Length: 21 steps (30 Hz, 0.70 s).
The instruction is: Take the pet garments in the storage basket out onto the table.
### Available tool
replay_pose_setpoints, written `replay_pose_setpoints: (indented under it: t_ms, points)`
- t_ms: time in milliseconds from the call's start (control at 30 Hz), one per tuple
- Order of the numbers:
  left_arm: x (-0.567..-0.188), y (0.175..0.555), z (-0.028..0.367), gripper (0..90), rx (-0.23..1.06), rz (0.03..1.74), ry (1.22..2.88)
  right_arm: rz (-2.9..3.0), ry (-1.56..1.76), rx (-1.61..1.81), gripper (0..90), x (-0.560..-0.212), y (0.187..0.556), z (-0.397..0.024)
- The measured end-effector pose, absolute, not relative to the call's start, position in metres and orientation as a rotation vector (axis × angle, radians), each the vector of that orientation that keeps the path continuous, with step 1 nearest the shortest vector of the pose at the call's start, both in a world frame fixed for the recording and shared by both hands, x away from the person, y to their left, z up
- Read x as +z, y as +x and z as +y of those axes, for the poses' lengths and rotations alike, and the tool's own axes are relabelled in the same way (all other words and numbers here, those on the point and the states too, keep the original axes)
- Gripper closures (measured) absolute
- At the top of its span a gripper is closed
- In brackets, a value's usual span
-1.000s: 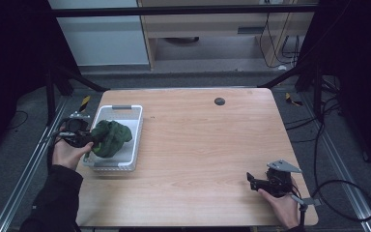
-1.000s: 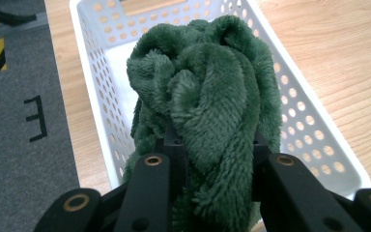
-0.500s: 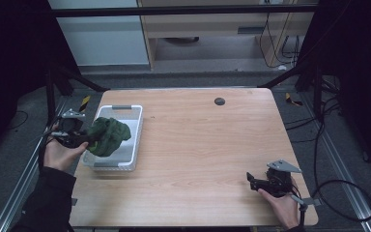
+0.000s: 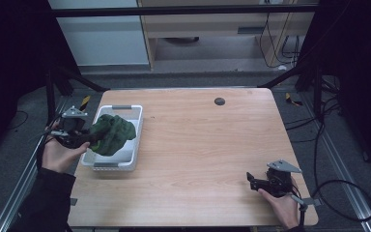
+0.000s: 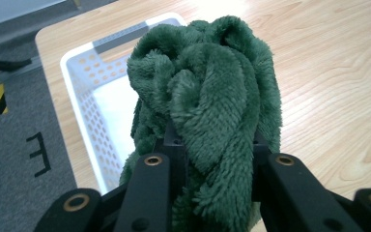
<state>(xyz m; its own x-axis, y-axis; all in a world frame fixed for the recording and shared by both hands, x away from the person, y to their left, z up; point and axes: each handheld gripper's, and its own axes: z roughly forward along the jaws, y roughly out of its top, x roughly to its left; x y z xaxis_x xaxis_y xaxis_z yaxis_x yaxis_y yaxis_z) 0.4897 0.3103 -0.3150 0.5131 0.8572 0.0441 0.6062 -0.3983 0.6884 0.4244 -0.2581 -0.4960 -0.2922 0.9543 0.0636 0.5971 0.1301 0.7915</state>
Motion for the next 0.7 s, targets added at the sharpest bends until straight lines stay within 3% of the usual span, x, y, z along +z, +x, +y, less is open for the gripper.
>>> replay_pose_setpoints:
  t_ms: [700]
  points:
    - [-0.301,0.480,0.265,71.4,0.496,1.015,2.210,1.950,1.483,1.021,7.1,-0.496,0.424,-0.258]
